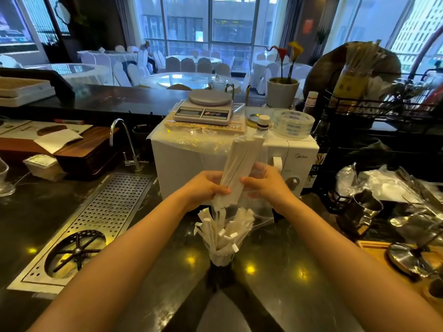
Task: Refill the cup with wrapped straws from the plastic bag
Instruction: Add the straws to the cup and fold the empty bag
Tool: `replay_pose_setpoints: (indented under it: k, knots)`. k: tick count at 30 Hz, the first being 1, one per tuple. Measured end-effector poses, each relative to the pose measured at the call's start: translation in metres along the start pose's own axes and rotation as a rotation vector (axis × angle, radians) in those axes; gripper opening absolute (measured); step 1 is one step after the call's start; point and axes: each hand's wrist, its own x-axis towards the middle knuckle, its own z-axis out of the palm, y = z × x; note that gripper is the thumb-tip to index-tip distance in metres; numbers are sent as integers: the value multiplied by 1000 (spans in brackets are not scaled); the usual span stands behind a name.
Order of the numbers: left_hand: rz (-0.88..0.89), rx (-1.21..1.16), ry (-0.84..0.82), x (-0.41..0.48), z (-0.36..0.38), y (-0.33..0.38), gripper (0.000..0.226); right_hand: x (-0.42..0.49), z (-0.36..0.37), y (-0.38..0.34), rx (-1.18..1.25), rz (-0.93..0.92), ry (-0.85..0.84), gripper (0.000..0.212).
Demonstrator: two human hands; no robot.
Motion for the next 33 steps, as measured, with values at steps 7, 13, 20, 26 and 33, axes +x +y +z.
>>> replay_pose_setpoints:
  k: [7,13,20,26,33]
  knots:
    - [-19,-3,-56,-5,-6,-17,43,-6,12,5,-62,23,6,34]
    - [-8,75,-80,-12,-6,-21,42,-11,11,5,-79,47,-17,30]
    - [28,85,-83,-14,-10,-18,42,-17,12,3,-39,6,-55,21]
    - [79,74,-83,-15,-12,-10,37,-14,11,0,-46,-8,-24,23]
    - [147,60,-59,-17,-14,9,31,-10,8,-13,-99,-72,57,19]
